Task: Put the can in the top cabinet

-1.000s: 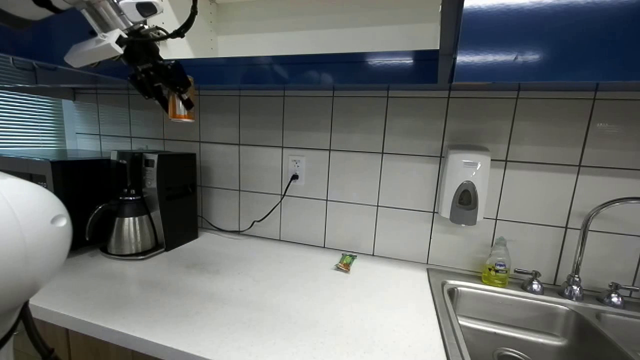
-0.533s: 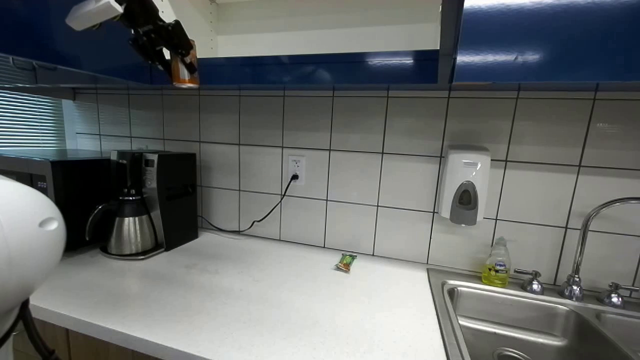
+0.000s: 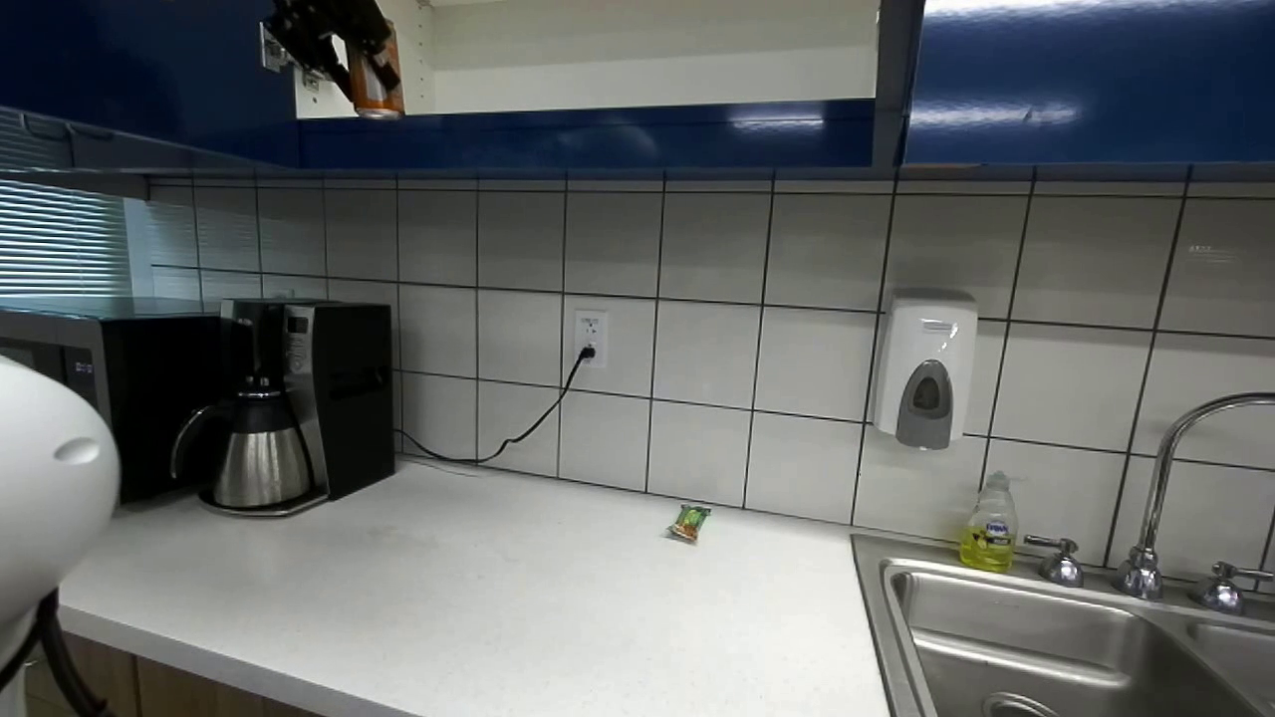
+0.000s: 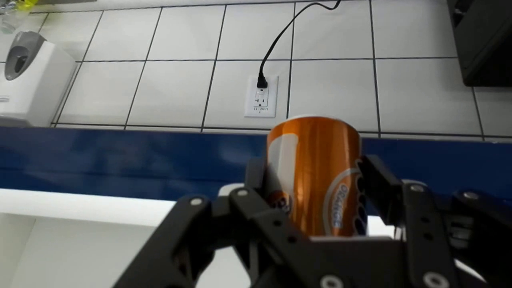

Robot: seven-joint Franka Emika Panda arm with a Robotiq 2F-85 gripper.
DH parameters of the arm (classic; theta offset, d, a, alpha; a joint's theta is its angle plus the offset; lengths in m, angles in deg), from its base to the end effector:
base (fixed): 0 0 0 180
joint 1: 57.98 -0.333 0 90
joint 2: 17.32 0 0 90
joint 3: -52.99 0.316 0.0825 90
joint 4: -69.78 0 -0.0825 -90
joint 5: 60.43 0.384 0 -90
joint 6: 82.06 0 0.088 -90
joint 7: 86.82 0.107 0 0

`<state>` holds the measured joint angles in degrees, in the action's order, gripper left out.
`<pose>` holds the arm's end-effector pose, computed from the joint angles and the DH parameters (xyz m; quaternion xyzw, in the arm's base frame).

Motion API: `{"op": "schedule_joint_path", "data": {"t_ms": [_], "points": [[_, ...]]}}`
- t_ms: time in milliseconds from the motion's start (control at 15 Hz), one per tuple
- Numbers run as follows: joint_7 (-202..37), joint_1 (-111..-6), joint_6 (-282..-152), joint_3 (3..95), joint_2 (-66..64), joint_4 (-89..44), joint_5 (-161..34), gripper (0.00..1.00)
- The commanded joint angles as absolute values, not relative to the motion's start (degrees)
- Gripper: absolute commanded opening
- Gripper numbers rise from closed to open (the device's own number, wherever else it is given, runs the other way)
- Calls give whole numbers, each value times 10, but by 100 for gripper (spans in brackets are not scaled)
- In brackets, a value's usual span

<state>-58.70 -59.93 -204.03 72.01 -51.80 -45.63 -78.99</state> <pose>0.3639 0.1835 0.7467 0.9122 -0.0172 0.3980 0.0952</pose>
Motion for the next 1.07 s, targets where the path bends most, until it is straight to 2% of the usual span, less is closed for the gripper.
{"op": "schedule_joint_path", "data": {"t_ms": [0,1000], "points": [[-600,-575,-2000,738,-475,-368,-803,40],[-593,-586,-1901,735,-304,-151,-873,40]]}}
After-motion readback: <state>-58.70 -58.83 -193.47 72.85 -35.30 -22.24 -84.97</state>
